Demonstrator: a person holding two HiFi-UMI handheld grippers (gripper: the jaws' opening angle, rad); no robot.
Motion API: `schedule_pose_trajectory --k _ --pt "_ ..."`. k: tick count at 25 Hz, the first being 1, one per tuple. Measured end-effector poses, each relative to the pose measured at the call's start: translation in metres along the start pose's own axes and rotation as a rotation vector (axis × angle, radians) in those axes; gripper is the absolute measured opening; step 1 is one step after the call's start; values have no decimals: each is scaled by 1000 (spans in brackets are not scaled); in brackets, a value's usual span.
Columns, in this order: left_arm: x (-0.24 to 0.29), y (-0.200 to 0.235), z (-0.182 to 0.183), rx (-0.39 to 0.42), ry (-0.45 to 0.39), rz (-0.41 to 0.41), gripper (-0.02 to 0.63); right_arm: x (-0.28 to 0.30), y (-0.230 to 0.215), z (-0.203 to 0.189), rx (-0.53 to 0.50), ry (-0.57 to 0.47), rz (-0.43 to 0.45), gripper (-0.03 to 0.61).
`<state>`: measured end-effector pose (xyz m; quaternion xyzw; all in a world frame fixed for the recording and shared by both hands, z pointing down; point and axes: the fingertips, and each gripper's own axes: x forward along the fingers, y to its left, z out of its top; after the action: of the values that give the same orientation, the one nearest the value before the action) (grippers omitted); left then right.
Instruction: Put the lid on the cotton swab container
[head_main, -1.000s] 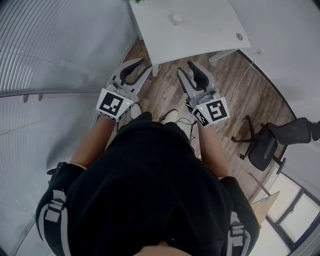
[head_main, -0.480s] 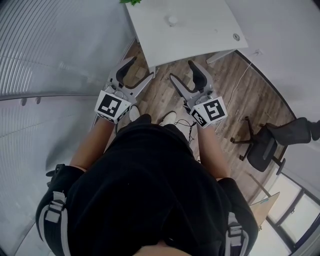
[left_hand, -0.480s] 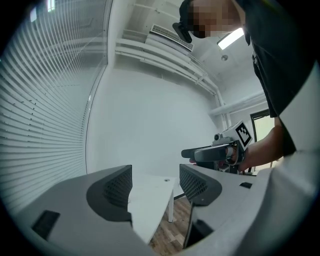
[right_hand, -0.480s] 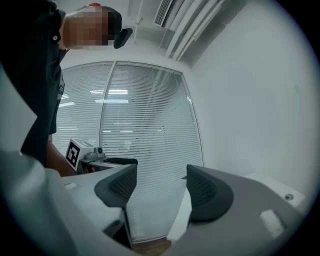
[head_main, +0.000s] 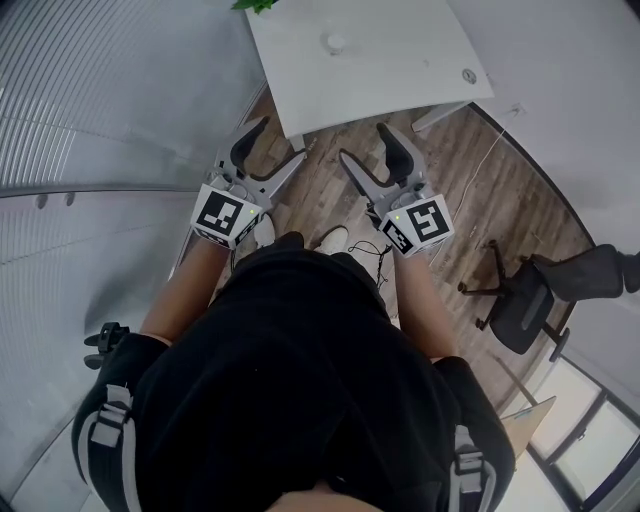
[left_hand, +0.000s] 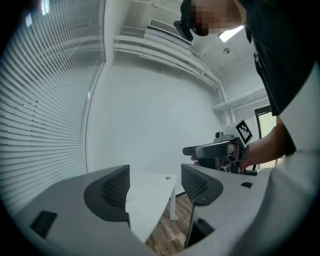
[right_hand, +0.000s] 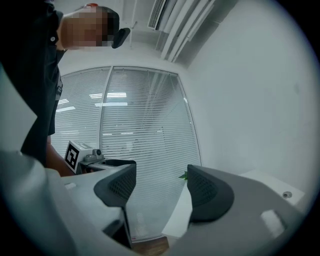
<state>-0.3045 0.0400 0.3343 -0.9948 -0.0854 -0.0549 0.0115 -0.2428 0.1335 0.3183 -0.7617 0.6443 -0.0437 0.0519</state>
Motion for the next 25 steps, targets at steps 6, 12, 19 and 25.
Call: schedule_pose_trajectory --k 6,12,19,25 --pt "28 -30 8 13 -8 39 311 -27 -29 2 -7 2 34 316" --pt "61 -57 12 9 -8 65 311 -54 -61 10 -3 -8 48 314" --pt "95 -62 12 10 7 85 311 -58 -98 8 19 -5 57 313" --pt "123 -40 6 -12 11 102 310 -39 -123 5 41 7 69 313"
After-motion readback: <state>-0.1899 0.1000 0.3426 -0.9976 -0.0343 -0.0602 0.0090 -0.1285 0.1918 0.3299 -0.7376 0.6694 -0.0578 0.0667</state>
